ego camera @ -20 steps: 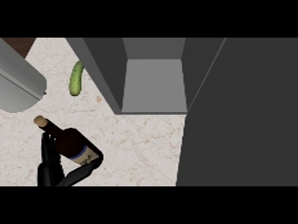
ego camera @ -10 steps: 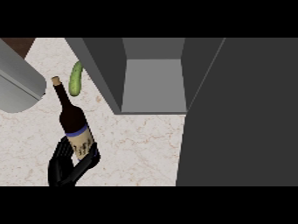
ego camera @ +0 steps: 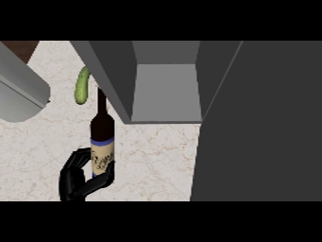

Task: Pick up the wine, place it into the cabinet and close the cabinet

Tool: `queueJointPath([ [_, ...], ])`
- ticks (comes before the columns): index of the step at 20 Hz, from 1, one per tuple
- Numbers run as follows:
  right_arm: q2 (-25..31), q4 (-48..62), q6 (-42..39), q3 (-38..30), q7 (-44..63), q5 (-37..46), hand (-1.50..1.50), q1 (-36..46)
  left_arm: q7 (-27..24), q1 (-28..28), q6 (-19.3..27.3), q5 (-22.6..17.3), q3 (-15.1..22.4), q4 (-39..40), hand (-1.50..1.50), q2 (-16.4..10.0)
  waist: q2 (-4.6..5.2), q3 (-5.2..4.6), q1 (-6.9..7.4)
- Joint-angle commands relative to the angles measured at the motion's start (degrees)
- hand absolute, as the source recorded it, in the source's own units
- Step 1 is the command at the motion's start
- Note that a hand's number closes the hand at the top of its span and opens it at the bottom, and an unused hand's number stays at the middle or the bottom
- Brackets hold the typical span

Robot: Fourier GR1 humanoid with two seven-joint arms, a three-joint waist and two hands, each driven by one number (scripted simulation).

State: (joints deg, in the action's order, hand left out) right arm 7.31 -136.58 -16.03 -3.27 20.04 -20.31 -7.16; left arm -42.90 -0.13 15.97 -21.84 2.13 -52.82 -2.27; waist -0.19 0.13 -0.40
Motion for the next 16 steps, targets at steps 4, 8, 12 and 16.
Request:
queueJointPath([
  [4,-0.08,-3.66,1.15,-0.02,2.16,-2.62,-1.50,0.81,-5.77,-0.54,-22.14,-1.94,-2.31,9.23,1.50,-10.81,0.21,-0.24,-0.19],
  [8,-1.07,-5.30,0.69,2.39,1.64,0.00,-1.50,-1.49,-9.74,-2.74,-27.55,-1.60,-2.37,13.37,1.50,-9.29,0.18,-0.21,-0.15],
  [12,0.11,-4.15,1.09,0.17,3.18,-3.28,-1.50,-0.32,-6.55,-1.05,-26.54,-0.51,-0.66,6.03,1.50,-8.29,0.11,-0.12,0.29],
  [16,-0.53,-8.44,1.35,0.17,4.07,-4.47,-1.50,-3.14,-2.87,1.01,-22.33,0.46,0.46,-1.39,1.50,-7.05,0.06,-0.11,0.22],
])
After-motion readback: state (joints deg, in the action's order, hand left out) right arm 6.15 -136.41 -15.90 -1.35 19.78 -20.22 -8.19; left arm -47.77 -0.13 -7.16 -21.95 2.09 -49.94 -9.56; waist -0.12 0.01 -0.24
